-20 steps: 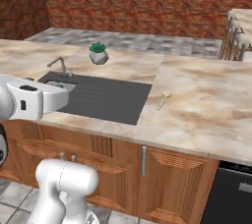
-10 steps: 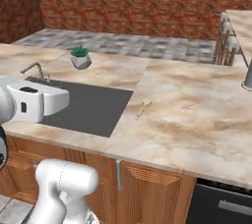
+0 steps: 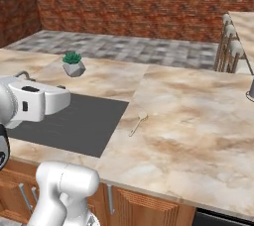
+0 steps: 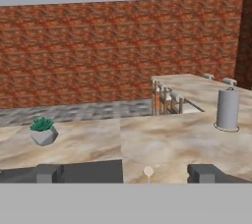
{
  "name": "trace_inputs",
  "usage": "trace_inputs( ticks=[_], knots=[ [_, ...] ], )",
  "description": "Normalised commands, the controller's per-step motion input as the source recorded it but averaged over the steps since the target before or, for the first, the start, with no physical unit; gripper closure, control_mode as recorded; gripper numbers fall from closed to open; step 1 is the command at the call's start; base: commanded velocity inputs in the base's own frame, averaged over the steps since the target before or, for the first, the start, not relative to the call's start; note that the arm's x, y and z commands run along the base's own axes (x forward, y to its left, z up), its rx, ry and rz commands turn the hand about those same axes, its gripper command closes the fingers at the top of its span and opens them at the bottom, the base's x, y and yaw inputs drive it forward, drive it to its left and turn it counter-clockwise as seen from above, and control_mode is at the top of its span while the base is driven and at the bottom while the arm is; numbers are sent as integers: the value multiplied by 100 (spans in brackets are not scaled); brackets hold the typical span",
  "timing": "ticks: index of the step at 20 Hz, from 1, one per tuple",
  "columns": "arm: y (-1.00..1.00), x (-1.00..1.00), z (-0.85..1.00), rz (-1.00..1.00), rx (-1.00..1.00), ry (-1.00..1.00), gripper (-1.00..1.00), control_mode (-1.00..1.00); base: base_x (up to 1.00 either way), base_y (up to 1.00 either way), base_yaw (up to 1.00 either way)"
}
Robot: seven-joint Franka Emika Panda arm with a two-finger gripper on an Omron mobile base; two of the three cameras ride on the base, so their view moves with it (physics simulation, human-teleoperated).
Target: Grab the spray bottle from the cabinet, then place it next to the cutting board for sanitizing. Then grab the dish brush from the countertop next to the sink and place it next to the cutting board.
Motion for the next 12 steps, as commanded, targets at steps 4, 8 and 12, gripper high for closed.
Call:
trace_inputs(
  ticks=[4, 8, 12],
  knots=[
    [0, 0, 0, 0, 0, 0, -100, 100, 18, -57, -9],
    [0, 0, 0, 0, 0, 0, -100, 100, 19, -31, -23],
    [0, 0, 0, 0, 0, 0, -100, 100, 38, -26, -29]
  ],
)
